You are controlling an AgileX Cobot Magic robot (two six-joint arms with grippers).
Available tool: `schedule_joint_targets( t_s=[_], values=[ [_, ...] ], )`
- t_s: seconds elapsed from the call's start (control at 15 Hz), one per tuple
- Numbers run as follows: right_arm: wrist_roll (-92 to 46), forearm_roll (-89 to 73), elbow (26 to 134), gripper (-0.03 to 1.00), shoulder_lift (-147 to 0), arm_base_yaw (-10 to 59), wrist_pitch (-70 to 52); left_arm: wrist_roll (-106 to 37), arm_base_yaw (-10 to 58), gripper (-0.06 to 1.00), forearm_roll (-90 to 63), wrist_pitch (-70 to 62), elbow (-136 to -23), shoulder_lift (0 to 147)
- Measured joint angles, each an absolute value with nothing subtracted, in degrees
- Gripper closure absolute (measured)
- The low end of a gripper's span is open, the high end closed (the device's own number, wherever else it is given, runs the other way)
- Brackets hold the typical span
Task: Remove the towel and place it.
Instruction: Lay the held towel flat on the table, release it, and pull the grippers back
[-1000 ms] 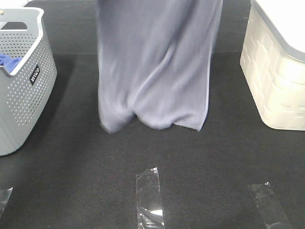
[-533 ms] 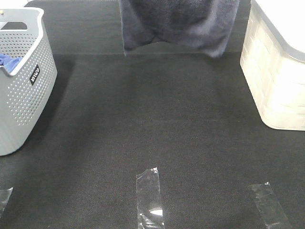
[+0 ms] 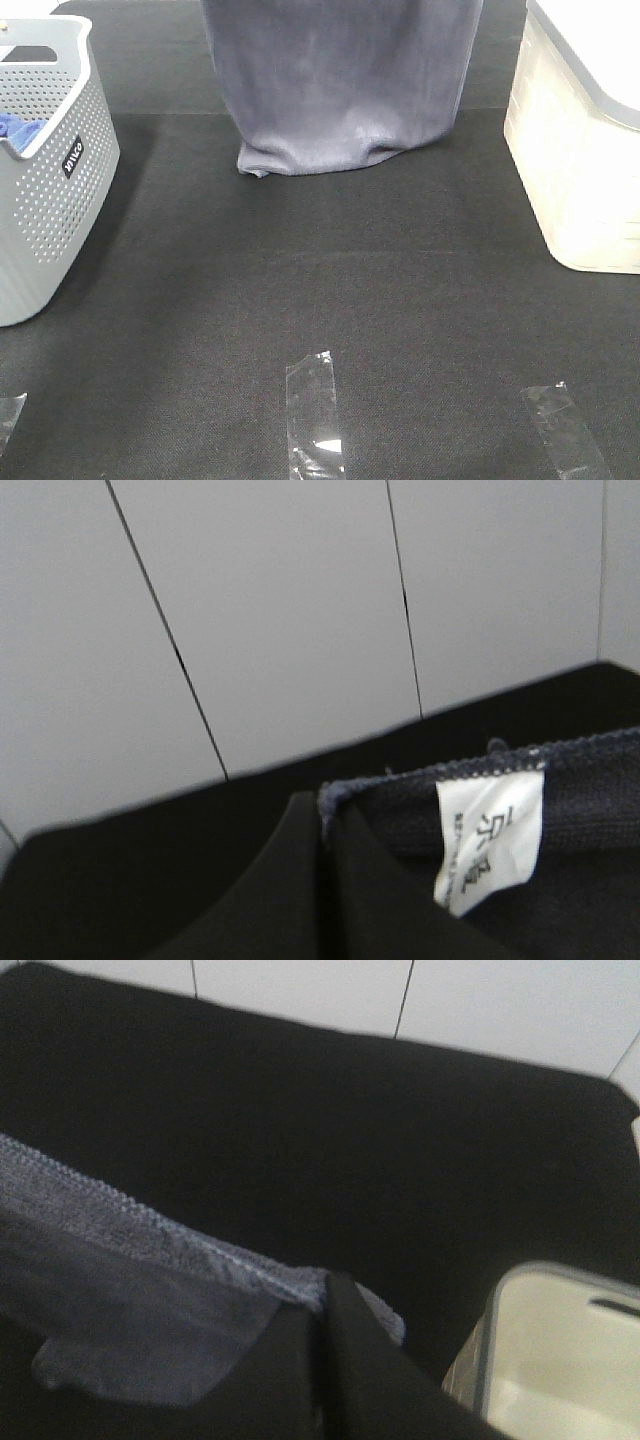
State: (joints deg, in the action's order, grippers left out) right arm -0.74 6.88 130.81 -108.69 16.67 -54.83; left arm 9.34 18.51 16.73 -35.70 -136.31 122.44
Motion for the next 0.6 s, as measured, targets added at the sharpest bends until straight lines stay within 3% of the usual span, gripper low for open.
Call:
schedule_joint_targets(
  t_s=[0.07,0.2,0.6],
  values=[
    [-0.7,3.4,130.6,0.97,-108.7,16.7,-63.6,7.0,18.5,0.94,9.7,-49.1,-136.3,122.4],
    [-0.7,1.6,130.6,0.97,-108.7,16.3,-68.1,4.4,17.9,0.94,3.5,-58.0,-136.3,122.4],
    [-0.6,-2.8,123.7,0.97,-107.8,15.7,-69.1,3.2,17.2,0.94,1.1,-67.8,-136.3,122.2]
  ],
)
